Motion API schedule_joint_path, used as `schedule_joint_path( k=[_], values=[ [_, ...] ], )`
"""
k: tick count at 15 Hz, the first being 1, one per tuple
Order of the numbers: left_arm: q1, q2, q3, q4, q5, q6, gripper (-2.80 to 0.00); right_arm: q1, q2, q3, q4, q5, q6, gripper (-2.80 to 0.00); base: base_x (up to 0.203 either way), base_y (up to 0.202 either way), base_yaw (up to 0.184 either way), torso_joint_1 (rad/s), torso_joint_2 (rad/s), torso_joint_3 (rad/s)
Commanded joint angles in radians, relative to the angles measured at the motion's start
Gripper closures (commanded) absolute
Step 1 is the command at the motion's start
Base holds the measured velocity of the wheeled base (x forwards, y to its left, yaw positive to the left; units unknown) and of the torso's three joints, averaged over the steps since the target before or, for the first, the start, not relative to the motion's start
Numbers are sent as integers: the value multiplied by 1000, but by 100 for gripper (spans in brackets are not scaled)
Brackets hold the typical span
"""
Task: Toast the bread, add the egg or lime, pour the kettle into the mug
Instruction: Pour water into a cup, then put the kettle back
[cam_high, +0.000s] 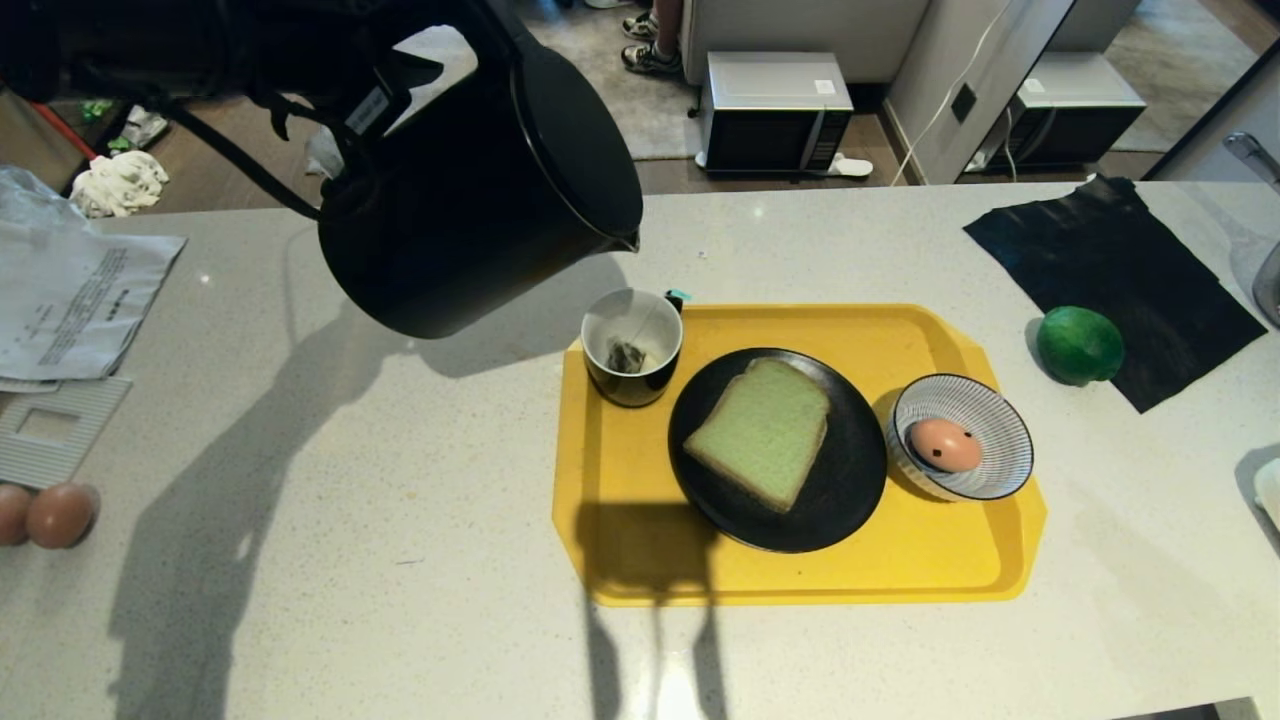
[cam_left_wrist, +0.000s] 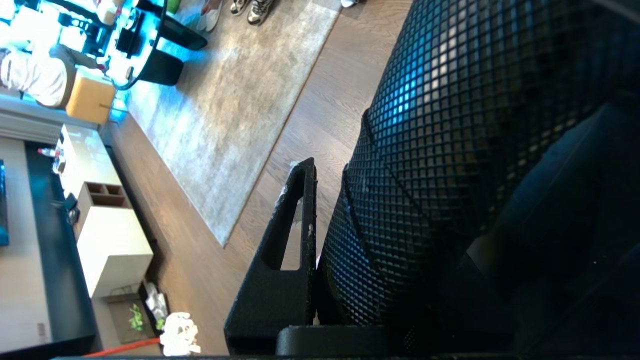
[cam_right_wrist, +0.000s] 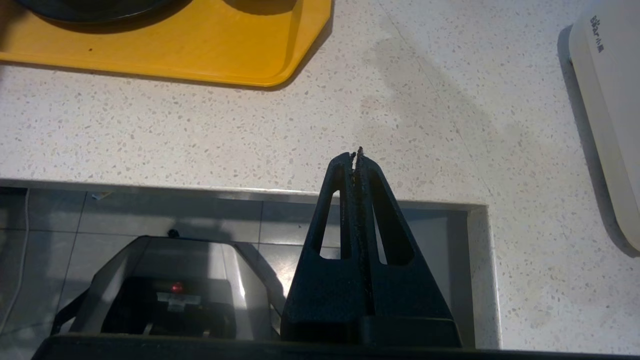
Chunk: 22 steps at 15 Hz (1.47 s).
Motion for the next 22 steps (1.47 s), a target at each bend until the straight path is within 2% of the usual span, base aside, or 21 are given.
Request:
schedule_joint_path(
  k=[1, 6, 9, 12, 14, 16, 19, 22],
  values=[
    [0, -13, 0, 1, 1, -4, 0, 0, 0, 0, 1, 1, 0, 0, 0, 0, 0, 0, 0, 0],
    [11, -56, 3, 1, 11, -116, 0, 0, 0, 0, 1, 1, 0, 0, 0, 0, 0, 0, 0, 0],
    [62, -88, 15, 1, 10, -171, 0, 0, 0, 0, 1, 1, 0, 0, 0, 0, 0, 0, 0, 0],
    [133, -110, 21, -1, 8, -284, 0, 0, 0, 0, 1, 1, 0, 0, 0, 0, 0, 0, 0, 0],
    [175, -119, 35, -27, 2, -319, 0, 0, 0, 0, 1, 1, 0, 0, 0, 0, 0, 0, 0, 0],
    [204, -130, 106, -111, -13, -356, 0, 0, 0, 0, 1, 1, 0, 0, 0, 0, 0, 0, 0, 0],
    [224, -136, 254, -370, -26, -447, 0, 0, 0, 0, 1, 1, 0, 0, 0, 0, 0, 0, 0, 0],
    [226, -135, 432, -614, -27, -502, 0, 0, 0, 0, 1, 1, 0, 0, 0, 0, 0, 0, 0, 0]
  ],
)
